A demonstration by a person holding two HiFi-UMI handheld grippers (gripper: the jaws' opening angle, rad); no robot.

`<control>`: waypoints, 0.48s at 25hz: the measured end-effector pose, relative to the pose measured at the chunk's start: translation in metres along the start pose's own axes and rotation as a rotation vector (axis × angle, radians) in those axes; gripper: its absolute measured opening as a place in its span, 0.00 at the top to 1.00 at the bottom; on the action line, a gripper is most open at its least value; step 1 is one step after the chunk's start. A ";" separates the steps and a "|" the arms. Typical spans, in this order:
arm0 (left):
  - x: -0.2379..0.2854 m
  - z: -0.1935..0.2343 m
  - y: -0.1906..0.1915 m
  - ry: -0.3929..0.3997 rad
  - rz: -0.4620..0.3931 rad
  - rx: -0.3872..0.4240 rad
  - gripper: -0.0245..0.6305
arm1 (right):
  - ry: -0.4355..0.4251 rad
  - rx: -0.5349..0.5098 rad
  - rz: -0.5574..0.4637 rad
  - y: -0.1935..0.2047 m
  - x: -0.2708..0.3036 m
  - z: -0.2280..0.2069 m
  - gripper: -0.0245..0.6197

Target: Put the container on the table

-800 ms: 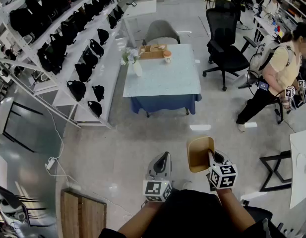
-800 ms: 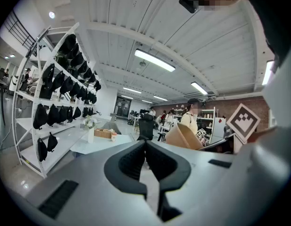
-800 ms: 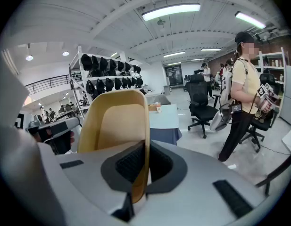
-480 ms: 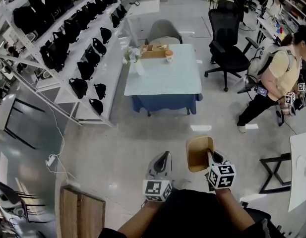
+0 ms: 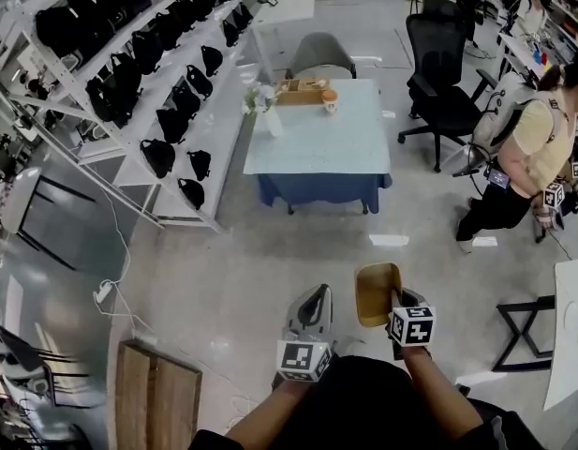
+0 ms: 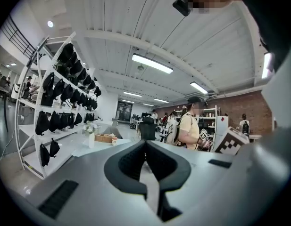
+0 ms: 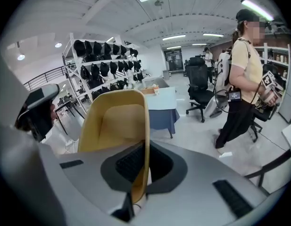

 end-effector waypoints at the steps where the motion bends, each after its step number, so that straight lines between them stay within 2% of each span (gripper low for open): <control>1: -0.001 0.000 0.001 0.002 0.003 0.006 0.95 | -0.002 0.007 0.016 0.004 0.004 0.001 0.96; 9: 0.031 0.031 0.002 -0.002 0.011 0.005 0.95 | -0.007 0.046 0.115 0.011 0.043 0.004 0.96; 12: 0.052 0.050 -0.004 -0.002 0.001 -0.037 0.95 | 0.012 0.067 0.144 0.006 0.059 0.001 0.96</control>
Point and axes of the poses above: the fingertips, and each gripper's own axes: x forward along the fingers, z to its left, y out of its underside, the point moved 2 cm from there along -x, backward along the fingers, and after that the axes turned 8 degrees about z, right-handed, at the moved point
